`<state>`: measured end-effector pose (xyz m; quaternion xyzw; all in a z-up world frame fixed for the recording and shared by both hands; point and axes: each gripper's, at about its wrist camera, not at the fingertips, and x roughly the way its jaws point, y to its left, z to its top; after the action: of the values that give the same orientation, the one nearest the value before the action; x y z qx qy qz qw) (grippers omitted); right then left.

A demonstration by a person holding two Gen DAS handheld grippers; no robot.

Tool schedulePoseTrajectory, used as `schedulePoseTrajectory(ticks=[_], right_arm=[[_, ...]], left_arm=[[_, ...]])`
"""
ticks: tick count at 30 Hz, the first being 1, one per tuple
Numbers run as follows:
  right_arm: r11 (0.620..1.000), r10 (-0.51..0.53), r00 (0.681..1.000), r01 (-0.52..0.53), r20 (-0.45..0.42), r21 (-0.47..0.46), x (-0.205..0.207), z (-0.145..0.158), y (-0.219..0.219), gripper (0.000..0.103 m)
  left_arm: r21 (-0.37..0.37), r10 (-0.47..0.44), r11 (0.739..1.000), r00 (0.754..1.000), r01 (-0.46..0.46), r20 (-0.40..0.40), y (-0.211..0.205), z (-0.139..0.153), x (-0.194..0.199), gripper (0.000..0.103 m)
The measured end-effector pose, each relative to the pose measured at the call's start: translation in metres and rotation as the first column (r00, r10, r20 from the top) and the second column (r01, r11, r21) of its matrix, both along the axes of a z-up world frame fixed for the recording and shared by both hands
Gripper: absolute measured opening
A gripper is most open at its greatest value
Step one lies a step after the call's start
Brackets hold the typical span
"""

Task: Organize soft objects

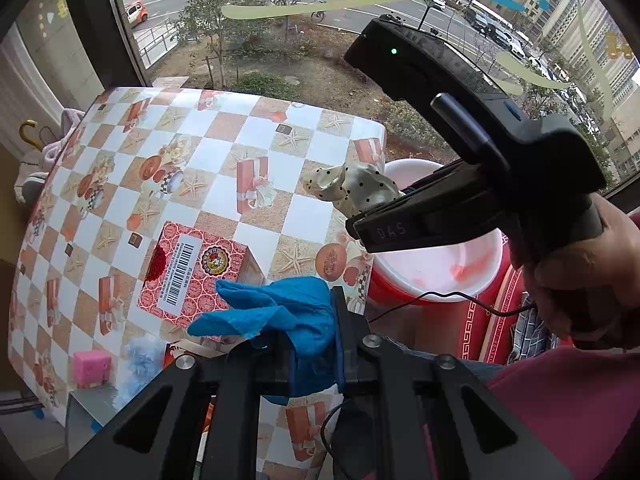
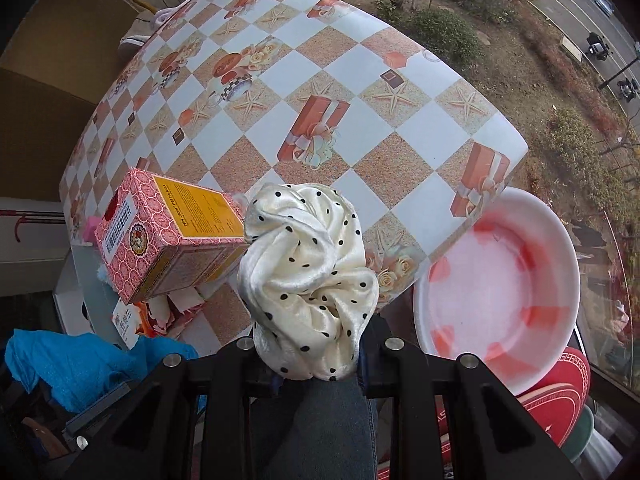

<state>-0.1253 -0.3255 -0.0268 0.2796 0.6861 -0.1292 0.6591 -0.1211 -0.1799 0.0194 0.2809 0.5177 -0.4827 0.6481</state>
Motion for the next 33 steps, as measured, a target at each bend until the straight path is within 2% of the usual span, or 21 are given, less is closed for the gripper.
schedulePoseTrajectory(ticks=[8,17,28,33], right_arm=[[0.993,0.117,0.993,-0.116,-0.033,0.032,-0.016,-0.01,0.051,0.027],[0.961,0.271,0.963,-0.27,-0.004,0.054,-0.011,-0.004,0.104,0.027],[0.905,0.424,0.905,-0.424,0.04,0.012,0.012,0.015,0.148,0.027],[0.854,0.52,0.852,-0.519,0.066,-0.028,0.025,0.027,0.175,0.027]], left_arm=[[0.041,0.118,0.992,0.993,-0.119,0.013,0.059,-0.012,0.0,0.015],[0.054,0.256,0.964,0.965,-0.259,0.046,0.114,-0.012,0.004,0.015],[0.027,0.425,0.904,0.904,-0.427,0.054,0.167,-0.008,0.02,0.015],[0.011,0.486,0.873,0.872,-0.487,0.061,0.186,-0.005,0.023,0.015]])
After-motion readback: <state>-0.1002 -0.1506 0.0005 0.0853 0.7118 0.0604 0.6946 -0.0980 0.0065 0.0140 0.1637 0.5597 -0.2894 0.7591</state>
